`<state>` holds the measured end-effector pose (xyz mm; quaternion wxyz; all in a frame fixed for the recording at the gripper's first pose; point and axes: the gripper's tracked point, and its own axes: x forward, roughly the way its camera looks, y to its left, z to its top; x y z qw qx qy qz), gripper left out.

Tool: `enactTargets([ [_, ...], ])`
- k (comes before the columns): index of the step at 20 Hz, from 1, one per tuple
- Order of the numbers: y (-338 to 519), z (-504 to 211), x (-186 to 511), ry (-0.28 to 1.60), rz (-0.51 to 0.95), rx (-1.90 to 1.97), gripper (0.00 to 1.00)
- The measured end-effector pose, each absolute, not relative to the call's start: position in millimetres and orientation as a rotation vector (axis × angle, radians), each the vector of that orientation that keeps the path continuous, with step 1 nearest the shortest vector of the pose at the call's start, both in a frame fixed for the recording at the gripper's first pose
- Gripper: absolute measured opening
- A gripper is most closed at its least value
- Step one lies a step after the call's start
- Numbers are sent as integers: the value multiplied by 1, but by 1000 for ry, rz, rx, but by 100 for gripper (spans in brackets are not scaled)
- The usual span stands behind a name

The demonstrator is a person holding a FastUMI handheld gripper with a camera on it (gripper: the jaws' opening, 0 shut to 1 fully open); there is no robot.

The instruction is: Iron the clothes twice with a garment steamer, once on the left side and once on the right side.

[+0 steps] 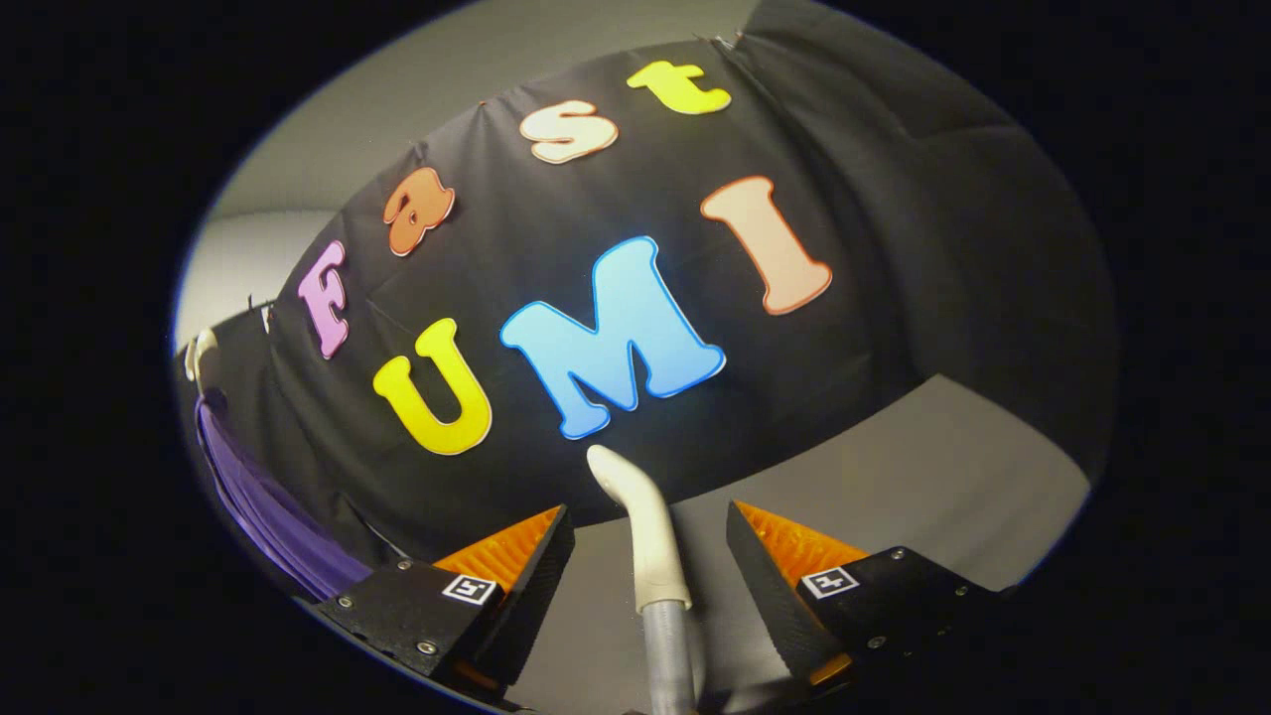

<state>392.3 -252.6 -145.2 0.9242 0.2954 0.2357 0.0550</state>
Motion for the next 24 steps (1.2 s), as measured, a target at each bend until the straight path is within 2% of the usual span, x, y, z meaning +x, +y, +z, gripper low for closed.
enactTargets([
  [6,-243,-186,409,661,232,800,94],
  [14,-220,-221,418,825,308,899,94],
  [17,-207,-226,421,862,338,958,89],
  [19,-204,-230,419,888,346,979,81],
  [23,-196,-227,418,921,381,1077,56],
  [24,-195,-226,421,923,383,1090,42],
])
